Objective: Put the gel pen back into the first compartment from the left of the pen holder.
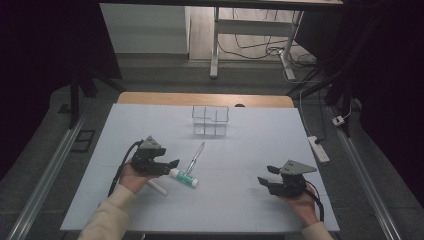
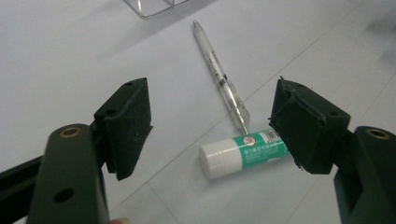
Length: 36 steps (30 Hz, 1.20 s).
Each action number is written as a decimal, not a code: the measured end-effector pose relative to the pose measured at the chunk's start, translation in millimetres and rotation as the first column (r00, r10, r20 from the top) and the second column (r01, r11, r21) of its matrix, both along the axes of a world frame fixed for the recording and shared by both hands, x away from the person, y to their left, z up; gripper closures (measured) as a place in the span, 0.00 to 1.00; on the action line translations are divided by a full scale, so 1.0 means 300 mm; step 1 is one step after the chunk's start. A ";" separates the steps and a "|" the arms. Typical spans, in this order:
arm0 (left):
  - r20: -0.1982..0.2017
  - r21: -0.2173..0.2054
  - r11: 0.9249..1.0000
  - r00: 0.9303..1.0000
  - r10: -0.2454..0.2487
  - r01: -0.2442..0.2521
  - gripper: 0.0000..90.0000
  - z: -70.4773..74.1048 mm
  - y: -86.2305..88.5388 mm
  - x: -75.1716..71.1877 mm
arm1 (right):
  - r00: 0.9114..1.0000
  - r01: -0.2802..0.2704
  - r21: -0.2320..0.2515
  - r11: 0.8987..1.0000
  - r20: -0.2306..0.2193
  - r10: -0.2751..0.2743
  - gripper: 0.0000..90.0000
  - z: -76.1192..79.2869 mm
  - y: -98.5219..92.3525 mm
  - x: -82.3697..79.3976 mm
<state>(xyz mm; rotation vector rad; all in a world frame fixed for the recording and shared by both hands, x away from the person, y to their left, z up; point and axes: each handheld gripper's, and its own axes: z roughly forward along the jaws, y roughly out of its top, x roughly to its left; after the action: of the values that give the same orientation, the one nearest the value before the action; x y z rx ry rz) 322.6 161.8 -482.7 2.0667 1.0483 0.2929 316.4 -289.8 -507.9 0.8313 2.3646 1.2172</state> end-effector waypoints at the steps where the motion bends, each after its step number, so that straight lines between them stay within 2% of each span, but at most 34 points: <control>1: -0.003 0.004 1.000 1.000 -0.006 0.006 0.32 0.001 -0.009 0.005 | 1.000 0.002 -0.006 1.000 -0.002 -0.002 0.46 0.000 0.000 0.000; 14: -0.023 0.045 0.997 0.998 -0.054 0.055 0.33 0.015 -0.118 0.070 | 1.000 0.009 -0.028 1.000 -0.003 -0.009 0.46 -0.008 -0.004 0.005; 23: -0.036 0.055 0.996 0.997 -0.071 0.073 0.33 0.011 -0.183 0.114 | 1.000 0.022 -0.014 1.000 0.002 -0.022 0.46 -0.007 -0.011 0.008; 36: -0.054 0.066 0.994 0.995 -0.087 0.091 0.34 -0.002 -0.253 0.162 | 0.999 0.032 -0.026 0.999 0.000 -0.032 0.45 -0.010 -0.015 0.010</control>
<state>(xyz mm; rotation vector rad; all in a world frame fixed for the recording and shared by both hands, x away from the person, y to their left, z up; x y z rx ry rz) 371.2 85.7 -483.3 2.1859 0.9851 0.2345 319.6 -294.3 -510.9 0.8576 2.3531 1.1712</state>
